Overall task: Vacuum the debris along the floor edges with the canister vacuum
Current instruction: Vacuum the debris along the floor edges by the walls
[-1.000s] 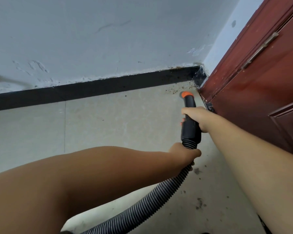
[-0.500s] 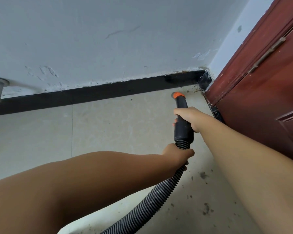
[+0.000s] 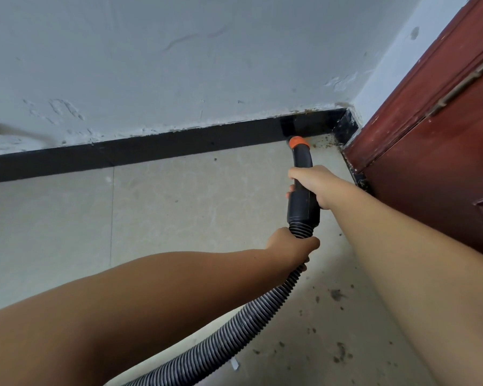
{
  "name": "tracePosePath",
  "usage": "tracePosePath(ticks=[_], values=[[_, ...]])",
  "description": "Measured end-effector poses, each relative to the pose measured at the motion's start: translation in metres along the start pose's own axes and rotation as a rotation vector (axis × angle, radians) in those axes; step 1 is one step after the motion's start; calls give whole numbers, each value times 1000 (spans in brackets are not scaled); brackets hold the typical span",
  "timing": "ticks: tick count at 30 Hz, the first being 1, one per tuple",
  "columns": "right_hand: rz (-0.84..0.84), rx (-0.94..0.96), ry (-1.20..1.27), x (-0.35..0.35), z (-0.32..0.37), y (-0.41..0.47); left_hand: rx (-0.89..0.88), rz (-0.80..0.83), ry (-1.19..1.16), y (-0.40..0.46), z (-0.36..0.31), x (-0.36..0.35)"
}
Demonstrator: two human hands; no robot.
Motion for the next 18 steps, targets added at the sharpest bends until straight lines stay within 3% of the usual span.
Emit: tracePosePath(ticks=[8, 18], values=[[75, 22, -25, -39, -4, -21, -1, -75, -26, -25, 18, 22], [207, 87, -106, -151, 3, -45, 66, -234, -141, -55, 57, 101]])
Point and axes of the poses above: each hand's wrist, its own y-axis towards the middle knuckle, its own x-axis out of the back of the hand, z = x × y, the point moved 7 cm from there along y, towards the middle knuckle, and after that the axes turned 5 degrees about -y, right-handed, at the moved point
